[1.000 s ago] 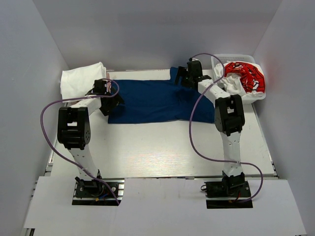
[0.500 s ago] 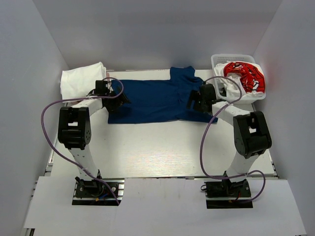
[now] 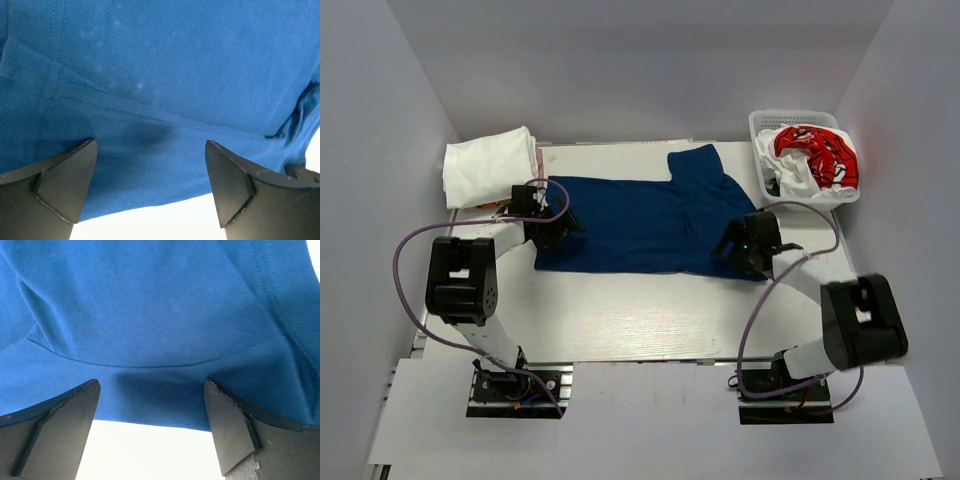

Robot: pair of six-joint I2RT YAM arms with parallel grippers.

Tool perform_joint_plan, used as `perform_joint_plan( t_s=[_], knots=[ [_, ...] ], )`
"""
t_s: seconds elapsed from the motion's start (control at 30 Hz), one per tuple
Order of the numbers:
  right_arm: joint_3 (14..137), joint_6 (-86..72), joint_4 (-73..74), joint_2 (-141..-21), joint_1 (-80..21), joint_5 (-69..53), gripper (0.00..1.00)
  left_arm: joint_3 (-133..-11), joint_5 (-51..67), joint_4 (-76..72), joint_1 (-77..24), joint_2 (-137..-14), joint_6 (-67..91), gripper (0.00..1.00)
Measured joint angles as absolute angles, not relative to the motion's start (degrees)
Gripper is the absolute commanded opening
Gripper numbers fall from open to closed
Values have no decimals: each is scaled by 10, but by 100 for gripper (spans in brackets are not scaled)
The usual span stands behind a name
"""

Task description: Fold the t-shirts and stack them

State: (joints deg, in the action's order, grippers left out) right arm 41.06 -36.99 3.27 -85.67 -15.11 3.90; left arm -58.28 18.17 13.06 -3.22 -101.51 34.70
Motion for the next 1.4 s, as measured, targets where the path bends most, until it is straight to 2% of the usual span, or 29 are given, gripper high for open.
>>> perform_joint_plan(
  t_s=[0.2, 0.33, 0.43, 0.53, 0.77, 0.9, 1.13, 1.23, 1.4],
  knots=[
    [291, -422, 84, -697, -152, 17, 90, -447, 169, 139, -35, -890, 364, 100],
    [241, -443, 140, -591, -153, -6, 90, -379, 150, 200, -36, -794, 378, 100],
    [233, -433, 190, -517, -154, -18, 90, -377, 122, 275, -36, -755, 380, 100],
    [278, -402, 218, -511, -157, -20, 90, -428, 94, 331, -36, -747, 383, 100],
    [483, -338, 192, -641, -162, 45, 90, -650, -22, 348, -30, -835, 395, 100],
    [594, -319, 148, -779, -162, 98, 90, -806, -92, 377, -25, -986, 396, 100],
    [882, -272, 166, -1042, -161, 151, 90, -986, -144, 430, -20, -1215, 388, 90],
    [1002, -247, 181, -1140, -161, 165, 90, -1020, -145, 440, -19, -1263, 383, 86],
    [1135, -211, 212, -1250, -161, 178, 90, -1004, -145, 447, -16, -1270, 380, 81]
  ],
)
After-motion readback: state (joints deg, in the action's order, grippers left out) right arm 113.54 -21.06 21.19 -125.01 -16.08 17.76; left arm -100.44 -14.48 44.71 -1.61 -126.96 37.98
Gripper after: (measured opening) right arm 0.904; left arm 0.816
